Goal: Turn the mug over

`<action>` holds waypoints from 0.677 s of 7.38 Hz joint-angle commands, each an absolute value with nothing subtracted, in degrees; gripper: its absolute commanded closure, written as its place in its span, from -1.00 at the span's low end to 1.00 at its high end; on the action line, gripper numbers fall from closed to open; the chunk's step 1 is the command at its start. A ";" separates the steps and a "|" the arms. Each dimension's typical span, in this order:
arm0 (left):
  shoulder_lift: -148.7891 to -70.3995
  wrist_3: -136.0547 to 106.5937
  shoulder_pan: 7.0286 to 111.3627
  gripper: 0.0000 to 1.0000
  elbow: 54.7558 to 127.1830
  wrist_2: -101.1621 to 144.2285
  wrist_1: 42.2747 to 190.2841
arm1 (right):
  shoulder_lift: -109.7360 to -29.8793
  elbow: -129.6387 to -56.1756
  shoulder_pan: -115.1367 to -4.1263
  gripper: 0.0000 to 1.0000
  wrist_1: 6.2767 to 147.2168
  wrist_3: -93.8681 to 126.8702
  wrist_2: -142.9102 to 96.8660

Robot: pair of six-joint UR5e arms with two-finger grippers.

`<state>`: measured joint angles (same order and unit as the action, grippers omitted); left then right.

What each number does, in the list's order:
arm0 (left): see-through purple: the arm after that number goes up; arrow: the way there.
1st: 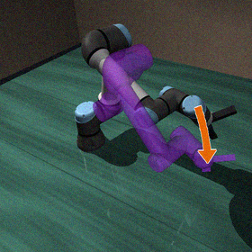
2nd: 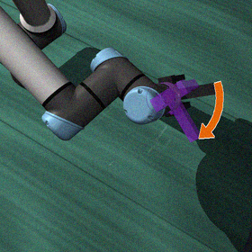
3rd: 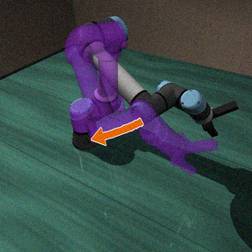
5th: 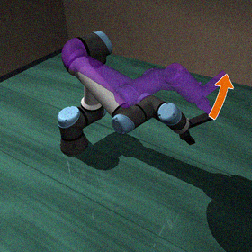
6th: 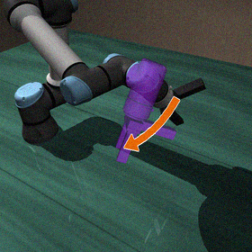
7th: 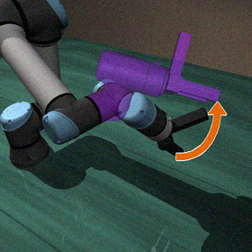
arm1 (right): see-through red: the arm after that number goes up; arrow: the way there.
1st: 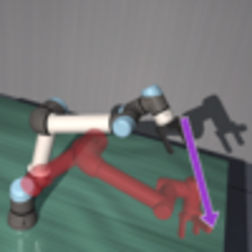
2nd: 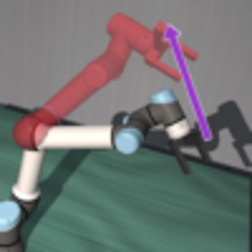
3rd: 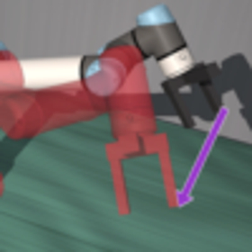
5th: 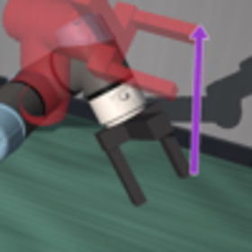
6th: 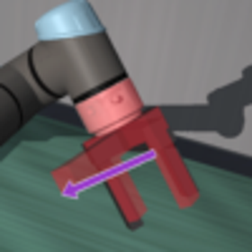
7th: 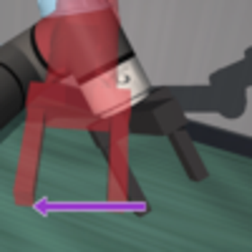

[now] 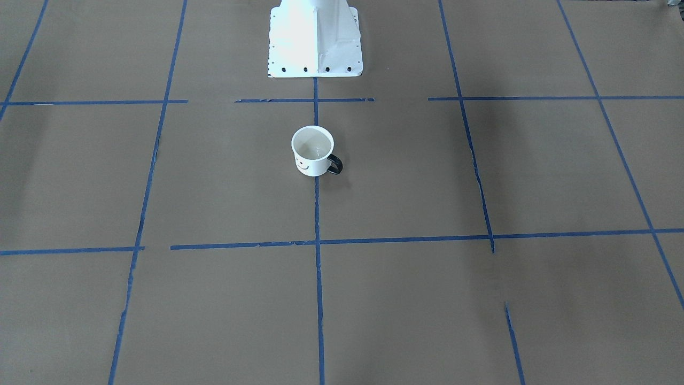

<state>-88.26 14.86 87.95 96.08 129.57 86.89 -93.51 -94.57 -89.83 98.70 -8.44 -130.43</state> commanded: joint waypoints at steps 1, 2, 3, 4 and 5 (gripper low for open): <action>-87.72 14.94 88.24 -1.00 93.54 135.83 87.18 | -93.52 -94.57 -89.82 -1.00 98.70 -8.44 -130.43; -87.45 13.11 89.20 -1.00 92.99 137.27 87.19 | -93.52 -94.57 -89.82 -1.00 98.70 -8.44 -130.43; -87.45 7.09 89.73 -1.00 93.42 137.29 87.45 | -93.52 -94.57 -89.82 -1.00 98.70 -8.44 -130.43; -87.45 6.77 89.82 -1.00 93.43 137.20 88.32 | -93.52 -94.57 -89.82 -1.00 98.70 -8.44 -130.43; -87.28 6.77 89.82 -1.00 93.25 137.02 89.98 | -93.52 -94.57 -89.82 -1.00 98.70 -8.44 -130.43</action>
